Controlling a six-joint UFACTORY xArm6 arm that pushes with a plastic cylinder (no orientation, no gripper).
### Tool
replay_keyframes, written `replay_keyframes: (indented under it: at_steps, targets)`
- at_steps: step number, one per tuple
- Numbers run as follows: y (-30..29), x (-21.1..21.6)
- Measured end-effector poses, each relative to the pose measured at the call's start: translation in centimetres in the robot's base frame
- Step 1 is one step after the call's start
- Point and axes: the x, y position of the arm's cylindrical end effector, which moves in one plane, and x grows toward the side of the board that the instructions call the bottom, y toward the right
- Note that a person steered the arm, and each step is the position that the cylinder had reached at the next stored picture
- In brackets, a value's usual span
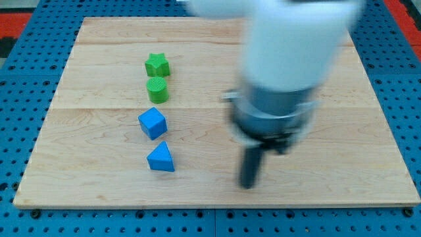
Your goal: Move blue triangle towards center
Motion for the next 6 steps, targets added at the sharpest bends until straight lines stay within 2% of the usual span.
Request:
replay_keyframes:
  at_steps: [1, 2, 3, 6]
  targets:
    - [-13.8, -0.3]
    - [-13.3, -3.3]
    - [-10.3, -4.3]
    - [-6.7, -1.8]
